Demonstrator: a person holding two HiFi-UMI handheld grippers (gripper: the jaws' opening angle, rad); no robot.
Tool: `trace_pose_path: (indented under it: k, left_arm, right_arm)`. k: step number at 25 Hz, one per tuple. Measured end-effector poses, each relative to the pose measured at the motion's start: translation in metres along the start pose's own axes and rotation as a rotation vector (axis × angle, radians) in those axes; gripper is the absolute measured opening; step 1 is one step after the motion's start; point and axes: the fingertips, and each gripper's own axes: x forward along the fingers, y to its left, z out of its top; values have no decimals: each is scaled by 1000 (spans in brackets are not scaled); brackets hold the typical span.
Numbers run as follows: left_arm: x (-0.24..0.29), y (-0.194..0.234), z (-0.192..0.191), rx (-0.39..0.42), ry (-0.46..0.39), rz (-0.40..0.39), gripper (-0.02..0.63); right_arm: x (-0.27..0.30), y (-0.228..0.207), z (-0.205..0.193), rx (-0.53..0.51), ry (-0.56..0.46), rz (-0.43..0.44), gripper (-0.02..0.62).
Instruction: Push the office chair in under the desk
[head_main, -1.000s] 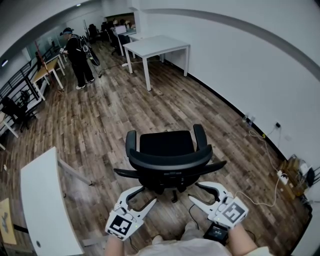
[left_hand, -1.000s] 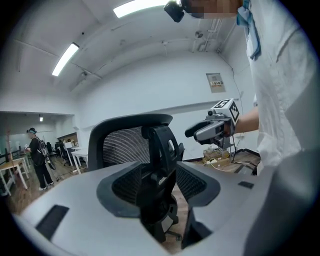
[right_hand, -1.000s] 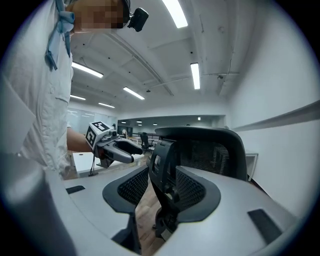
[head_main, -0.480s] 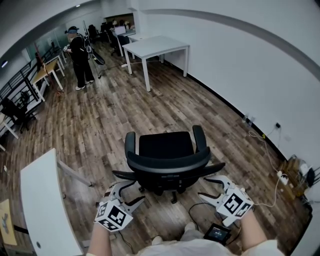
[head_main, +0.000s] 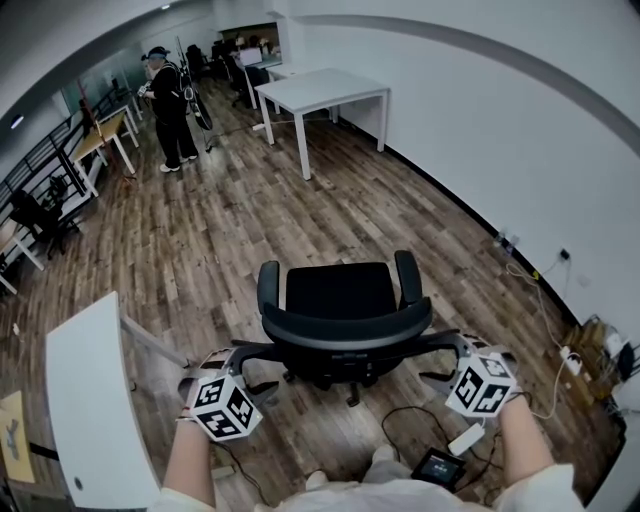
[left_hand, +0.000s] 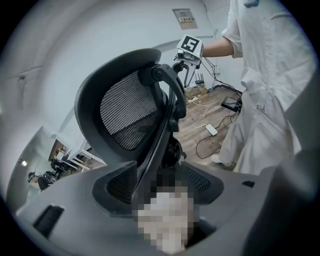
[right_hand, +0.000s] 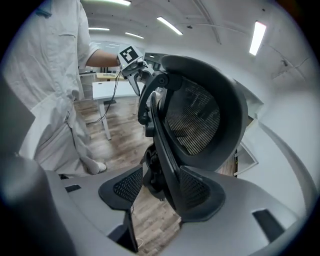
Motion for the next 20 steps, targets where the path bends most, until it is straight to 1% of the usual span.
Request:
trace_pose_path:
  k: [5, 11, 14, 17, 20]
  left_arm:
    - [14, 11, -7, 36, 80, -23, 264]
    - [31, 14, -16, 69, 154, -55, 264]
    - [36, 13, -21, 82, 186, -78, 264]
    - [42, 14, -27, 83, 211, -100, 264]
    - [48, 17, -33, 90, 239, -108, 264]
  right_arm:
    - [6, -14, -13, -17, 75, 7, 242]
    - [18, -29, -26, -45, 151, 30, 242]
    - [23, -30, -34, -50, 192, 54, 242]
    - [30, -30, -38, -81, 228, 79, 242]
    - [37, -27, -42, -100, 263, 122, 242]
